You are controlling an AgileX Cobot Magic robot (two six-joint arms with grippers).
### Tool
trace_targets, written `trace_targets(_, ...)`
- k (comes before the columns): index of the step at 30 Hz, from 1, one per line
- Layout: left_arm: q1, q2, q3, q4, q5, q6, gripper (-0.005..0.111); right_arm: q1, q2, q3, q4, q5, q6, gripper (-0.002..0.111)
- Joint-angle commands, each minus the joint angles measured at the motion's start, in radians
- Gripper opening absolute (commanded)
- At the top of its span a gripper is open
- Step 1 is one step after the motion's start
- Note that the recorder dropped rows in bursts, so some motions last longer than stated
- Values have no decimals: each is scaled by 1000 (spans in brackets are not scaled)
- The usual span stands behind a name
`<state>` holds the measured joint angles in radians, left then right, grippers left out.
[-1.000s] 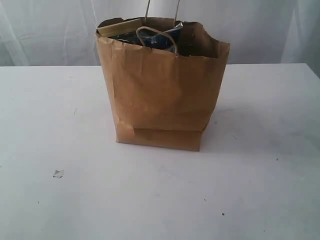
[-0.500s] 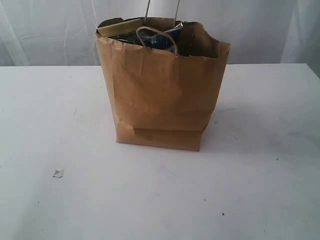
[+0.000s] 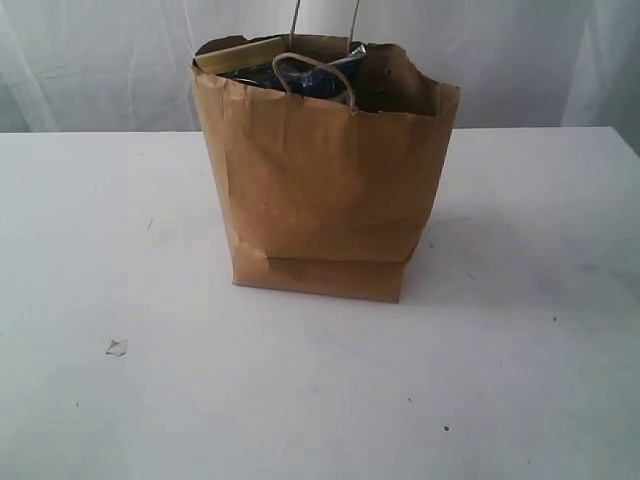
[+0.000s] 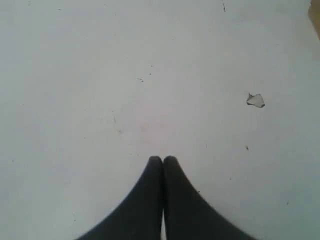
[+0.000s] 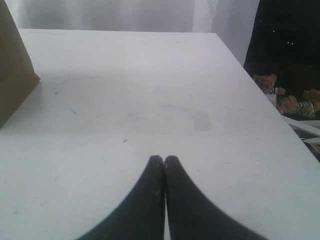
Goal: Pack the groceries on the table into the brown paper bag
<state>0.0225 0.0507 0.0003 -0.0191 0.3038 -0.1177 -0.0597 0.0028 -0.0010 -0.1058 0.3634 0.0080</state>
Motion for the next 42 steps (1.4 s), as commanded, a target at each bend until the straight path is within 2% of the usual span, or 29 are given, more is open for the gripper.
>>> trace_targets(1,-8,-6,0,6,3,20,0,1,-3,1,4,-11,-8,0)
trace_targets(42,-51,-3,0,6,7,29,0,1,-3,1,4,-11,-8,0)
